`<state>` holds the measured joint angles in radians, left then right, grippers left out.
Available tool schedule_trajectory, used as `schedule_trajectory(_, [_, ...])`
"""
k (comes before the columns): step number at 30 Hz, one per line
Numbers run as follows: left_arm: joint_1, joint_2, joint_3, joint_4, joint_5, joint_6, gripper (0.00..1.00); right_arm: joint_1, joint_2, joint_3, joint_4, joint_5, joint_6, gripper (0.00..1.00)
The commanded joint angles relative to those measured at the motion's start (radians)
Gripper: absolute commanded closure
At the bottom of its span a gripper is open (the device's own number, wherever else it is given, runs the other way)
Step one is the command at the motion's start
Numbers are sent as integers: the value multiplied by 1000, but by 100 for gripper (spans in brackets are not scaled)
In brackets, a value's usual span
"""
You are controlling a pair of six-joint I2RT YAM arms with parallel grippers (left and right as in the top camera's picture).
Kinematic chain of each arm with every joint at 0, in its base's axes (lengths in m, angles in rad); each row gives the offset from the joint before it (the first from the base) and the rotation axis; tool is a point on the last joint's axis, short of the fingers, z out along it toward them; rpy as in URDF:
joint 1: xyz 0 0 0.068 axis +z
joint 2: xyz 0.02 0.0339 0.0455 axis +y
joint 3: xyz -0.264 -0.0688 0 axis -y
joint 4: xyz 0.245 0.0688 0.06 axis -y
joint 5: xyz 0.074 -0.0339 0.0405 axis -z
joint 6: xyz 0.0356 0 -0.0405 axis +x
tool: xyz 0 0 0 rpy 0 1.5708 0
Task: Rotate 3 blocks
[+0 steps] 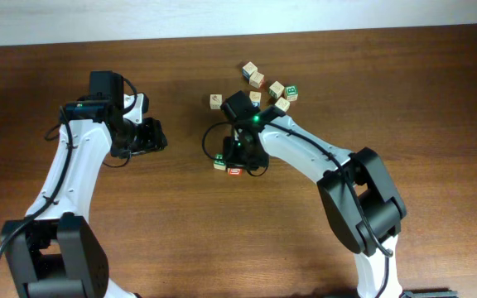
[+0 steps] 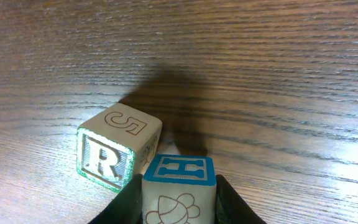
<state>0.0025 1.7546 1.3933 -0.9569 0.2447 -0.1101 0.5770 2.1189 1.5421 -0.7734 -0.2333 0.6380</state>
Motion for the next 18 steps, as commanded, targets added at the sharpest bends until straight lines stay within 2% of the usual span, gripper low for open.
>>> schedule_trajectory(1, [4, 5, 14, 1, -10, -2, 41, 5, 8, 19, 4, 25, 6, 64])
schedule_trajectory(12, [4, 5, 14, 1, -10, -2, 41, 4, 8, 32, 18, 27, 5, 63])
schedule_trajectory(18, [4, 5, 14, 1, -10, -1, 41, 3, 8, 114, -60, 93, -11, 63])
